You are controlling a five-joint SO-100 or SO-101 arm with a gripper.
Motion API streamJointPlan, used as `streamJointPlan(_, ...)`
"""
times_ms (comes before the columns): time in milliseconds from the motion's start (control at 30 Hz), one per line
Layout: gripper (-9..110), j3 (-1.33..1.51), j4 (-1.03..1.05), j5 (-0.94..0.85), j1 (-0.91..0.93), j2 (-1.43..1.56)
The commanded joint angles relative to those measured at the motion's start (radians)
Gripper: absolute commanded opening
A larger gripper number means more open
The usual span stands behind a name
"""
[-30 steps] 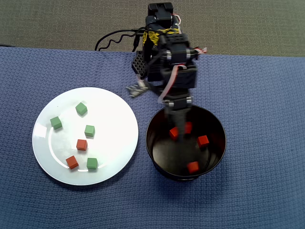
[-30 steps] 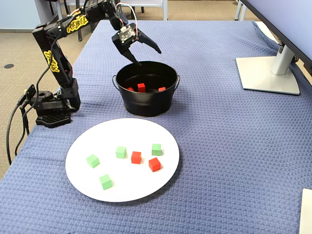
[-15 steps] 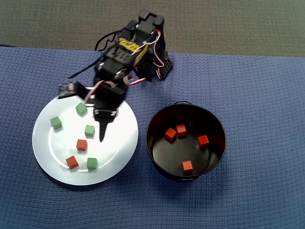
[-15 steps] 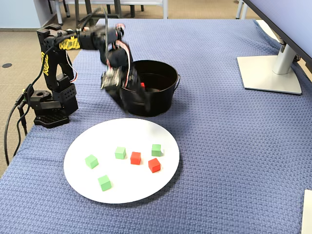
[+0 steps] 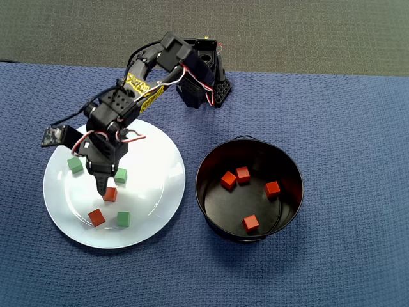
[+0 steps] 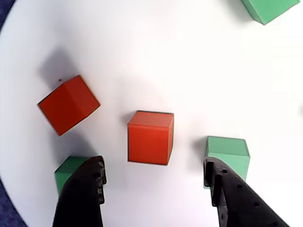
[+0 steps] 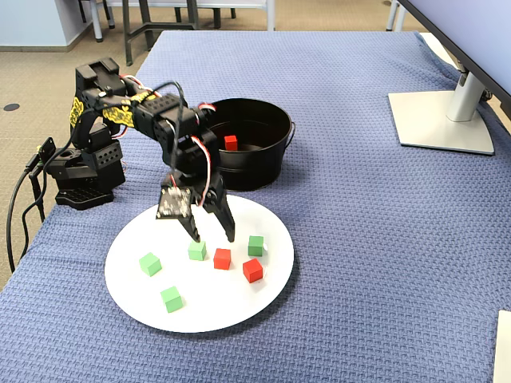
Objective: Pick up the red cubes from the white plate and place them in the black recipient
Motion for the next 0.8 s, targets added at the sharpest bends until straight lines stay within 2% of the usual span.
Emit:
streamJointPlan(0, 21, -0.089, -0.017, 0.000, -0.006, -0.020)
streamJointPlan(767, 22, -0.239, -0.017, 0.041, -0.080, -0.216)
